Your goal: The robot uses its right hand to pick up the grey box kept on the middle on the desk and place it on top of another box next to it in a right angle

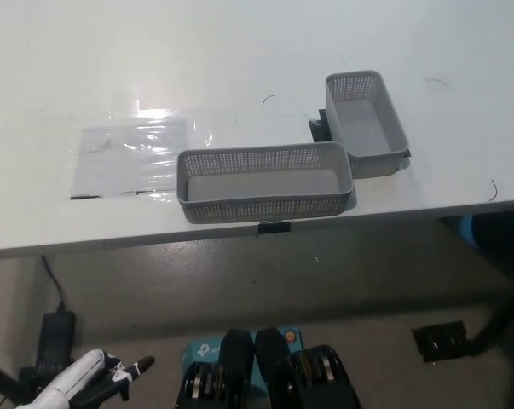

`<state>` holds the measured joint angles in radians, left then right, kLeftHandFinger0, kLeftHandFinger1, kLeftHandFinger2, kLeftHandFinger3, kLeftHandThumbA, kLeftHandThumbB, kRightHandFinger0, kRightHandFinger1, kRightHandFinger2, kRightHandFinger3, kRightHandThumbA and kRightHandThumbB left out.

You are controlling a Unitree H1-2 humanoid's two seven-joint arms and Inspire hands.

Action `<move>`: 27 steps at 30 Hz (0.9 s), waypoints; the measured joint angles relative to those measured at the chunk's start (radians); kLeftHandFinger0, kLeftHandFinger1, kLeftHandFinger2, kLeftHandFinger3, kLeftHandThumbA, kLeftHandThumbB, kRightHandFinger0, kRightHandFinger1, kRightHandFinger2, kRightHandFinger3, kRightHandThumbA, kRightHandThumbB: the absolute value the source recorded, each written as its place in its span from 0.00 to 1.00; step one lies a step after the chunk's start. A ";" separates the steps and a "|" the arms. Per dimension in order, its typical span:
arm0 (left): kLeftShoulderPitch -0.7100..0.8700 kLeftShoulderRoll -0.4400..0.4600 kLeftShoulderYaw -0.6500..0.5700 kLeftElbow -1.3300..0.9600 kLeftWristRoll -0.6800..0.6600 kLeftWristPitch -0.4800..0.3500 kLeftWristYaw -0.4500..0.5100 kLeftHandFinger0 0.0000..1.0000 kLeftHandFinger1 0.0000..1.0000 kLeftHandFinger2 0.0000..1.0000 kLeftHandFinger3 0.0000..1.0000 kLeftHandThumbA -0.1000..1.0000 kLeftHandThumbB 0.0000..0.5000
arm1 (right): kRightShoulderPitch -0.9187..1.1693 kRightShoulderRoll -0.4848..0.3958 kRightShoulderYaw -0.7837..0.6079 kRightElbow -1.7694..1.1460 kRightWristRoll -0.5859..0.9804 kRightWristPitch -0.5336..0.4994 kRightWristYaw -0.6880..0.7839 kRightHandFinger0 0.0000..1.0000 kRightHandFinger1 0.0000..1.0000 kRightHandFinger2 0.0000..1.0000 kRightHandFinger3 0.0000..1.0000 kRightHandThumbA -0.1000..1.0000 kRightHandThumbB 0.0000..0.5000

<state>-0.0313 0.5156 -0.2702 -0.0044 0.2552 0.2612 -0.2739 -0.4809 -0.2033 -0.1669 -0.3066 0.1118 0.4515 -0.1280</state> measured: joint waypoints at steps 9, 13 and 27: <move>-0.001 0.000 0.004 -0.002 0.008 0.016 -0.018 0.06 0.00 0.01 0.22 0.87 0.29 | -0.190 -0.089 0.220 0.108 -0.050 0.005 0.089 0.70 0.72 0.81 0.99 0.27 0.58; -0.001 0.000 0.005 -0.001 0.012 0.016 -0.020 0.04 0.00 0.01 0.21 0.88 0.33 | -0.235 -0.152 0.356 0.254 -0.083 0.004 0.167 0.68 0.71 0.80 0.96 0.24 0.65; -0.005 0.000 0.015 -0.002 0.011 0.020 -0.022 0.03 0.00 0.02 0.23 0.87 0.35 | -0.345 -0.203 0.659 0.592 -0.271 -0.101 0.338 1.00 1.00 1.00 1.00 0.32 0.67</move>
<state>-0.0359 0.5152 -0.2550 -0.0067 0.2665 0.2813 -0.2959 -0.8257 -0.4059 0.4926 0.2858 -0.1596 0.3503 0.2101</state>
